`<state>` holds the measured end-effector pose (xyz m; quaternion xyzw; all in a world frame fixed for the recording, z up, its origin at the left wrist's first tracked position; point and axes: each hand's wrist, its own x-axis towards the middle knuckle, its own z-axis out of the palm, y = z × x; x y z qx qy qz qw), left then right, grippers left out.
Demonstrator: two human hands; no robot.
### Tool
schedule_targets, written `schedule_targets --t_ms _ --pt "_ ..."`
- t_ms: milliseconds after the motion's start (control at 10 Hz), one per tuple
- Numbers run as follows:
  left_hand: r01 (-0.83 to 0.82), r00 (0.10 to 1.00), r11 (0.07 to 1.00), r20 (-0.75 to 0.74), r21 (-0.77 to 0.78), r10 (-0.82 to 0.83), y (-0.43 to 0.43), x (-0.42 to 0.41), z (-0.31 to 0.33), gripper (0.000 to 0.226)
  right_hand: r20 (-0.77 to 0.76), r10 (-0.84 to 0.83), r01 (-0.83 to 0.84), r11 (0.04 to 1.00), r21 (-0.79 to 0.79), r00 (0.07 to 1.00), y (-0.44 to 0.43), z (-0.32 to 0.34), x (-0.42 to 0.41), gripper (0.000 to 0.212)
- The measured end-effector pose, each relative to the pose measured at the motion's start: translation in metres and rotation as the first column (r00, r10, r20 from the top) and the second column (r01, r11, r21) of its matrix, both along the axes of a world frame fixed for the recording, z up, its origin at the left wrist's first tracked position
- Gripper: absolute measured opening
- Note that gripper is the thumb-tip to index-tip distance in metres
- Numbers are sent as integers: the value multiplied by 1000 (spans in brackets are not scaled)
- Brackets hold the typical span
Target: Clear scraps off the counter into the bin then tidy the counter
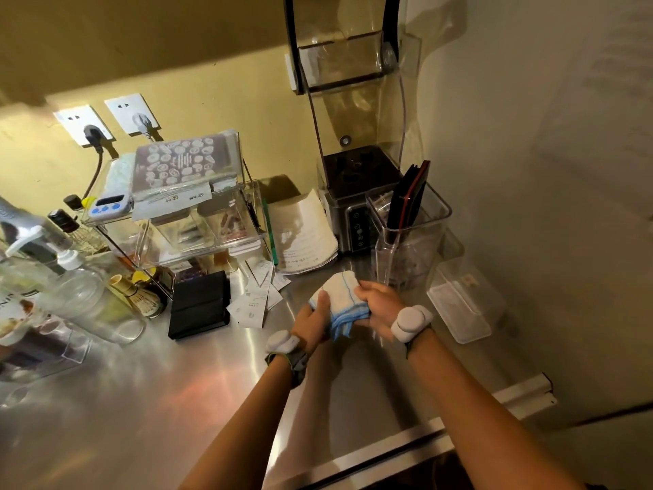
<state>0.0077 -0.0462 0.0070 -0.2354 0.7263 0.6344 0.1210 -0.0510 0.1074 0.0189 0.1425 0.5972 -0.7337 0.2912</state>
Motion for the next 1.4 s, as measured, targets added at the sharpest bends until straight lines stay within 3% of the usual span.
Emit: schedule_targets --t_ms 300,500,600,800,1100,1400 --pt "-102 994 994 -35 -46 100 -9 -19 -13 50 -20 -58 60 990 130 998 -17 -20 -16 34" --pt "-63 997 985 -46 -159 57 -19 -40 -14 56 -95 -16 45 950 309 995 -35 -28 -40 42" --pt "-22 998 975 -61 -221 9 -23 -58 -19 47 -113 1 43 920 390 994 -43 -33 -61 43" --pt "17 999 985 -29 -173 -23 -24 -79 -24 49 -146 9 63 873 484 989 -52 -39 -84 41" --pt "63 998 987 0 -151 -64 -24 -95 -33 49 -122 -17 81 833 547 992 -58 -47 -99 44" --pt "74 997 929 -3 -363 -81 -41 -83 -10 44 -155 31 57 843 534 987 -58 -16 -82 57"
